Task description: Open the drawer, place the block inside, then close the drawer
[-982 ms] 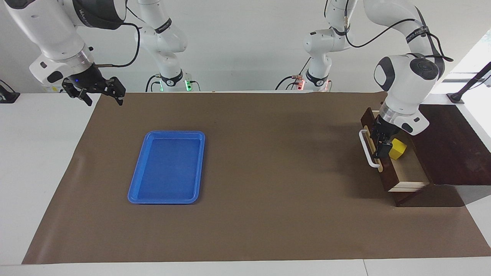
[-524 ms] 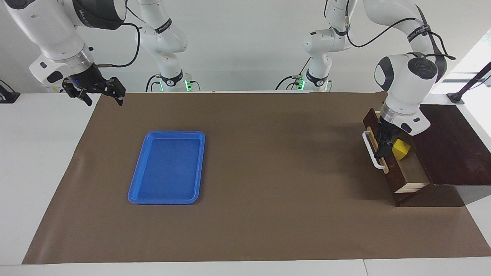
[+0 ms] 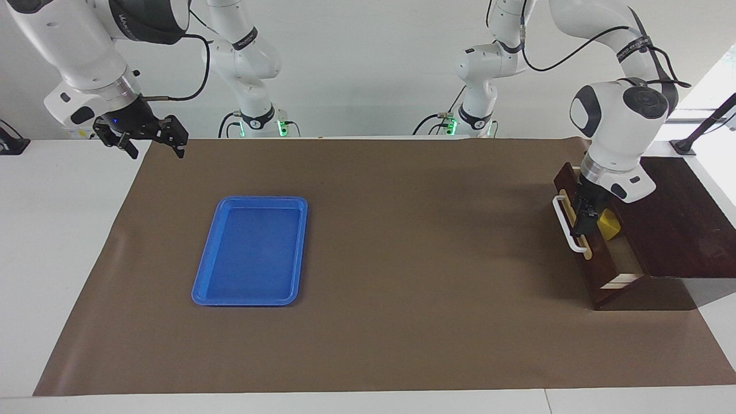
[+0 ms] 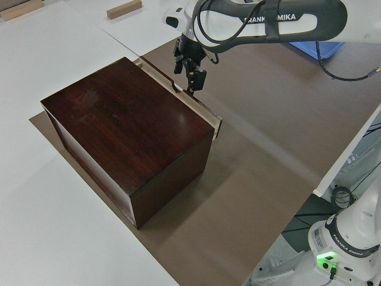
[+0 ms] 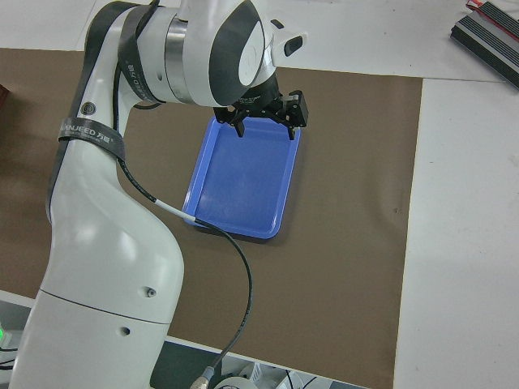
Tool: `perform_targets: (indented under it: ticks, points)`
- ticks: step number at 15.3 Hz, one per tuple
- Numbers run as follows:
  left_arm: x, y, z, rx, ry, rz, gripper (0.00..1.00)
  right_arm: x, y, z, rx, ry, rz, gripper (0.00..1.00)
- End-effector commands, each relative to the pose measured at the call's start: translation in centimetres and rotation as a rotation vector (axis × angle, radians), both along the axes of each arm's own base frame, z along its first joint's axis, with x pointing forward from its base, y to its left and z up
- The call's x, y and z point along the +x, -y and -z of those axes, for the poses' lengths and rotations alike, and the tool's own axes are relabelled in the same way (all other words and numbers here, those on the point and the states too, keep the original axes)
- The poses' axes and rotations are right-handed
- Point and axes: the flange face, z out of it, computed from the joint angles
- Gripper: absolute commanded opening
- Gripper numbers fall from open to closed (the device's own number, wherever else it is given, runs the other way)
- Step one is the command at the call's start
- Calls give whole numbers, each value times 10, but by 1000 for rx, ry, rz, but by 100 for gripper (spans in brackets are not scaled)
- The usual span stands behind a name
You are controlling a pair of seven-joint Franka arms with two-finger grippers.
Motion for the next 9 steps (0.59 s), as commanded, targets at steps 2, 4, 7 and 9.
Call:
perform_targets:
  ticks: [2, 4, 7, 9]
  points:
    - [-5, -60, 1, 49, 16, 131, 100, -3, 4, -3, 3, 8, 20, 100]
    - [-5, -56, 1, 49, 3, 141, 100, -3, 4, -3, 3, 7, 20, 100]
    - [-2, -12, 3, 42, -25, 204, 100, -3, 4, -3, 3, 7, 20, 100]
    - [1, 29, -2, 9, -22, 246, 100, -3, 4, -3, 3, 8, 20, 100]
